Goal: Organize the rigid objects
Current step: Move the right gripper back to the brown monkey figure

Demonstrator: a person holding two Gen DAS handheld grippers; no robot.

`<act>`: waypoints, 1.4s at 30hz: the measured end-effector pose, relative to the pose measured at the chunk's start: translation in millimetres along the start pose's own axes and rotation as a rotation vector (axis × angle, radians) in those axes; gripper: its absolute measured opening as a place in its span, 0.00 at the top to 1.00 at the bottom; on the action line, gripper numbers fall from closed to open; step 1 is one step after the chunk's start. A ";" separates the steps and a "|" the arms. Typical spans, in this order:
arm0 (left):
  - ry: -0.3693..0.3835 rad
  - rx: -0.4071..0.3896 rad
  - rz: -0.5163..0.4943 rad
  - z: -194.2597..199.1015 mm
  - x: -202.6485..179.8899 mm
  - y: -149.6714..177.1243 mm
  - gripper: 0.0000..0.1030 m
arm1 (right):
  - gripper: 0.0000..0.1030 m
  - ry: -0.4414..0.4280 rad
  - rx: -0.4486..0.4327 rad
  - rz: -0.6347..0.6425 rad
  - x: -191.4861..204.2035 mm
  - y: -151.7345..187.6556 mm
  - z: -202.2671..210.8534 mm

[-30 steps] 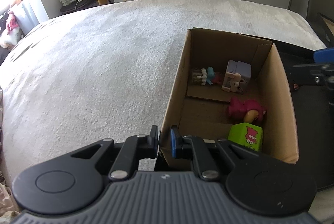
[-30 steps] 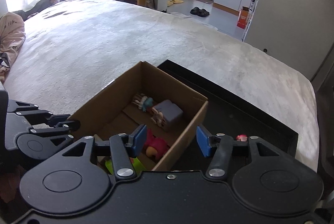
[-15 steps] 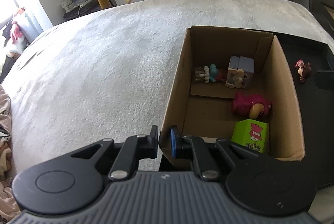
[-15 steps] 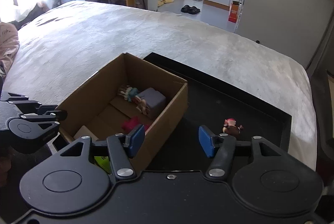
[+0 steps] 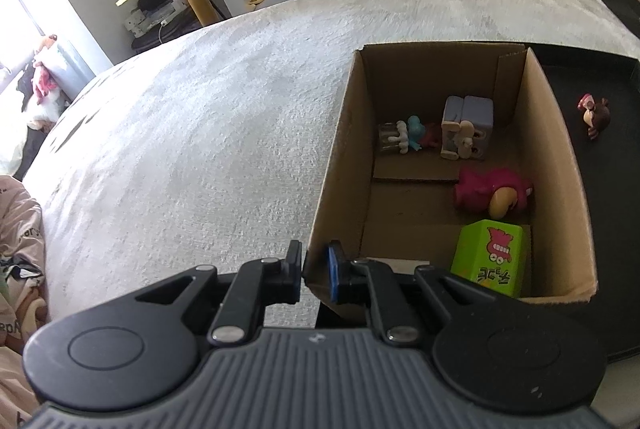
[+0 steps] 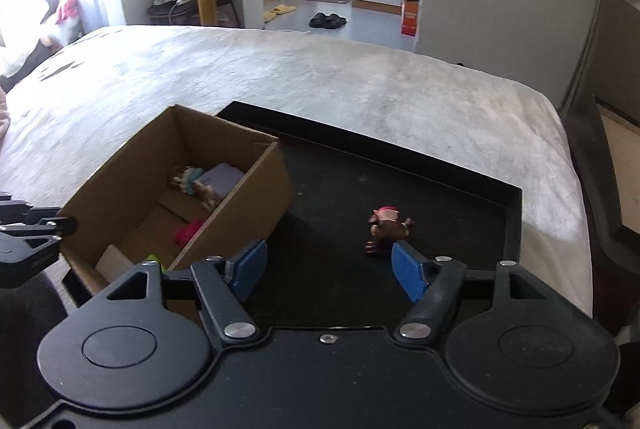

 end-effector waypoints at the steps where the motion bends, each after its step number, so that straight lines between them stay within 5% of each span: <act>1: -0.004 0.001 -0.006 -0.3 -1.1 0.0 0.88 | 0.33 0.003 -0.001 -0.006 -3.2 0.9 -1.2; 28: -0.078 0.008 -0.155 -0.4 -22.1 0.9 0.86 | 0.29 0.047 0.031 -0.103 -63.3 27.2 -74.3; 42: -0.091 0.010 -0.181 -1.0 -25.4 1.3 0.86 | 0.29 0.060 0.092 -0.045 -62.5 29.5 -112.6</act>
Point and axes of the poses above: each gripper's, at about its wrist camera, not at the fingertips, and z roughly against the way its jaws point, x to its left, y to its underside, the point moved 2 cm from there along -z, roughly the way its jaws point, and after that the axes turned 15 degrees about -x, right-handed, at the moved point
